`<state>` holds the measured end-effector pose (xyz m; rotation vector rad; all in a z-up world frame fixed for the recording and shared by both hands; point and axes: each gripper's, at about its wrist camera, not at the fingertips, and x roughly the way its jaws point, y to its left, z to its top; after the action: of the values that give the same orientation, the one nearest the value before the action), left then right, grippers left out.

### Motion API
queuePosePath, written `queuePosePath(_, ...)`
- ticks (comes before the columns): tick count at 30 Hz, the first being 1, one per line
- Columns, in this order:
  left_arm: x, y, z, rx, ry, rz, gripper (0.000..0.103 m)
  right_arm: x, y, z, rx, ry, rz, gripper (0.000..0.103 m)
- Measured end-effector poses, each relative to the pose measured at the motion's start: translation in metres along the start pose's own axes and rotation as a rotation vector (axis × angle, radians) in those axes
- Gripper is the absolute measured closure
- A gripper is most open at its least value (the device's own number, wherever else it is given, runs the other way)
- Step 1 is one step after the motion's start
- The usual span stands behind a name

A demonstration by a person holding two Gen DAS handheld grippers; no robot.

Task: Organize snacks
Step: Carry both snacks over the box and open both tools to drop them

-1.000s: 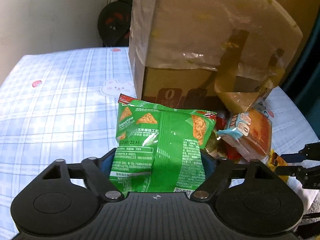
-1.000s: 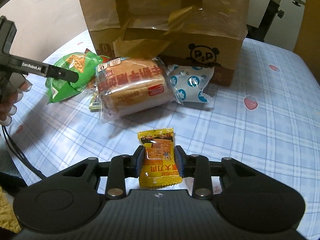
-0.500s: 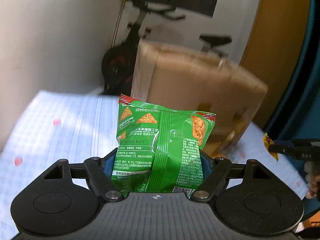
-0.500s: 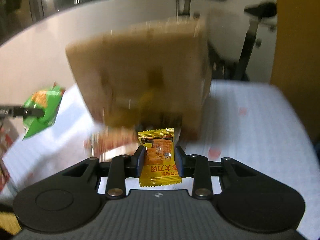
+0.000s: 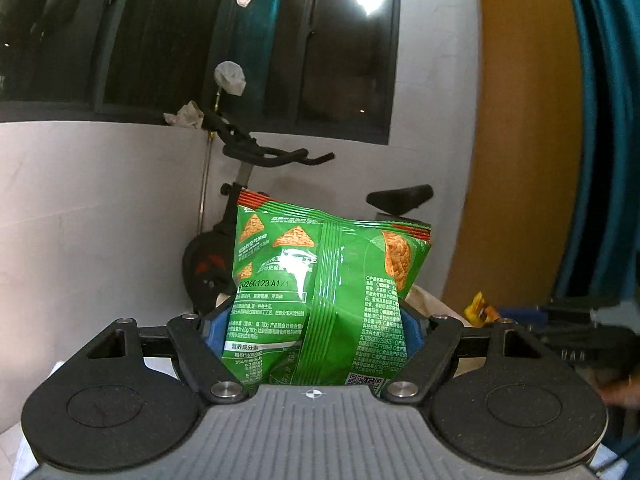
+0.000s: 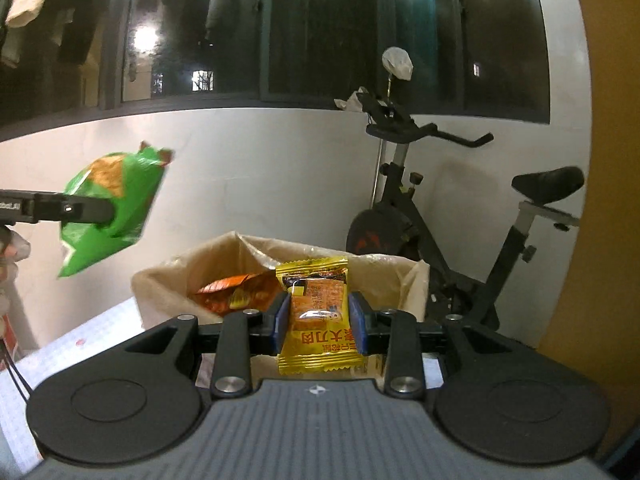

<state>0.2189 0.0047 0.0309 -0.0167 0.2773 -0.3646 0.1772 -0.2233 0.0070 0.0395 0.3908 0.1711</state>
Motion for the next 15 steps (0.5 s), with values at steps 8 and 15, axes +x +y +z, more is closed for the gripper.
queuePosePath(8, 0.076, -0.023, 0.003, -0.004, 0.056, 0.025, 0.022, 0.056, -0.009, -0.005, 0.03, 0.055, -0.051, 0.069)
queuePosePath(15, 0.111, -0.036, 0.001, 0.059, 0.167, -0.013, 0.014, 0.072, -0.015, -0.015, 0.046, 0.101, -0.077, 0.053)
